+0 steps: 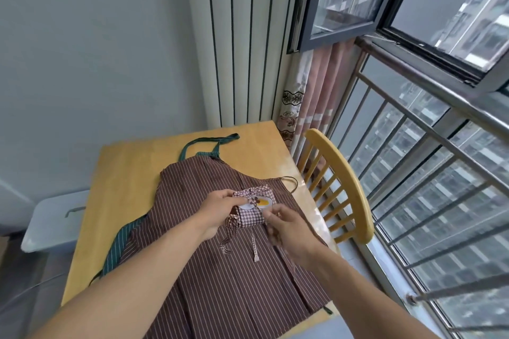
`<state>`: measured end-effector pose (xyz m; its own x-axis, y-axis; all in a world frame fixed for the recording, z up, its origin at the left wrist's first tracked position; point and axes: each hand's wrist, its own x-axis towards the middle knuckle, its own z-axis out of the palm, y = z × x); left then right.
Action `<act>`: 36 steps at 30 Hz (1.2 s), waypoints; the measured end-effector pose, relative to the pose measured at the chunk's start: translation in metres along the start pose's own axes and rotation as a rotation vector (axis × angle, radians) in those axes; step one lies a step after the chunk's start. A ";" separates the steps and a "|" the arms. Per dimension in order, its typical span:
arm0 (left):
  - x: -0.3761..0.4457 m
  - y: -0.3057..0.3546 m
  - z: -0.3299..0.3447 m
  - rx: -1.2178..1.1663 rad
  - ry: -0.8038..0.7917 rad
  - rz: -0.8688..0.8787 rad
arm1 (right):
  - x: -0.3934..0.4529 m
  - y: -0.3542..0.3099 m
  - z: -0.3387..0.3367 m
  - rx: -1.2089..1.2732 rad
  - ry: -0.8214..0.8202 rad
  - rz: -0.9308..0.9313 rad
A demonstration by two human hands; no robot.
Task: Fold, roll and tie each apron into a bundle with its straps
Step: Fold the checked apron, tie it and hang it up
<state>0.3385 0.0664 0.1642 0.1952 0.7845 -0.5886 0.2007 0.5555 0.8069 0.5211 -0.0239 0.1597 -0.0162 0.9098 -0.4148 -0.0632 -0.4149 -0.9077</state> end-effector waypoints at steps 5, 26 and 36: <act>0.001 0.011 -0.006 -0.172 -0.059 -0.061 | -0.015 0.027 0.006 0.269 -0.253 0.263; -0.015 0.058 -0.056 0.494 -0.488 -0.261 | 0.035 -0.031 0.045 0.451 -0.203 0.268; -0.001 0.038 -0.060 0.373 -0.454 -0.234 | 0.035 -0.048 0.022 0.353 -0.052 0.109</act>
<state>0.2885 0.1034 0.1988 0.4772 0.4129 -0.7758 0.5927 0.5005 0.6310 0.5018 0.0279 0.1898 -0.0918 0.8634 -0.4962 -0.3982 -0.4885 -0.7764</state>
